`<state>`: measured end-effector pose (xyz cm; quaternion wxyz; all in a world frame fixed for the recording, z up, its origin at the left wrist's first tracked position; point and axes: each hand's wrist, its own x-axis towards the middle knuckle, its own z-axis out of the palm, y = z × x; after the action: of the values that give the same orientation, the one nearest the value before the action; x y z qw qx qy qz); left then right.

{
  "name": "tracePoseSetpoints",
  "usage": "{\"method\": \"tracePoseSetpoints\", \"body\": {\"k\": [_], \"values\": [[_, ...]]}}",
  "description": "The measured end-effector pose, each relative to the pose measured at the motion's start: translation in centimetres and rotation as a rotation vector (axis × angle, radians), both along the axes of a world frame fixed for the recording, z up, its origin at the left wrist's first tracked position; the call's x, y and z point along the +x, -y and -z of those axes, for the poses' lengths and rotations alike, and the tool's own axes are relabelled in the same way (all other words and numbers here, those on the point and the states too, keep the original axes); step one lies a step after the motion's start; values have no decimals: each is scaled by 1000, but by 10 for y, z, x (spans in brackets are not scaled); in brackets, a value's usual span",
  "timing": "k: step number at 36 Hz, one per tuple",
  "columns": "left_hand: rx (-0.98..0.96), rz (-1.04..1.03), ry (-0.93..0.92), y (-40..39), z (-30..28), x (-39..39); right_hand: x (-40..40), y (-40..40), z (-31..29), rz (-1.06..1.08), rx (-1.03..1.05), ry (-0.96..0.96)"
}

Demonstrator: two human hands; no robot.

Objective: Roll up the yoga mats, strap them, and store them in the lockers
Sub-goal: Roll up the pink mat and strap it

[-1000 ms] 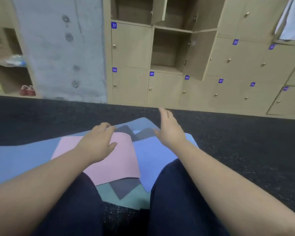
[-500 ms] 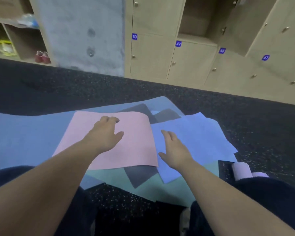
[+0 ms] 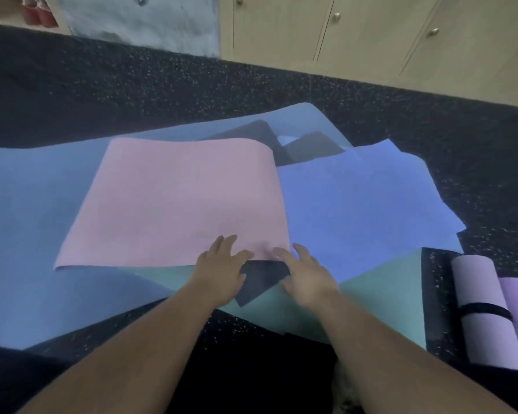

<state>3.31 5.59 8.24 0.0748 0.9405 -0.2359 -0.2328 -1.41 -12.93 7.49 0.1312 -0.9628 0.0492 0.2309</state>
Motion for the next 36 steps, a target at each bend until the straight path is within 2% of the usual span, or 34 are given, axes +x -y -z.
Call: {"method": "tracePoseSetpoints", "body": {"k": [8,17,25,36], "values": [[99,82,-67,12,62,-2,1,12,42,-6,-15,-127],[123,25,-138,14,91,1,18,4,63,-32,-12,-82],[58,-23,-112,9,90,0,26,-9,60,-66,10,-74],[-49,-64,63,1,58,-9,40,-41,28,-197,-50,51]]}}
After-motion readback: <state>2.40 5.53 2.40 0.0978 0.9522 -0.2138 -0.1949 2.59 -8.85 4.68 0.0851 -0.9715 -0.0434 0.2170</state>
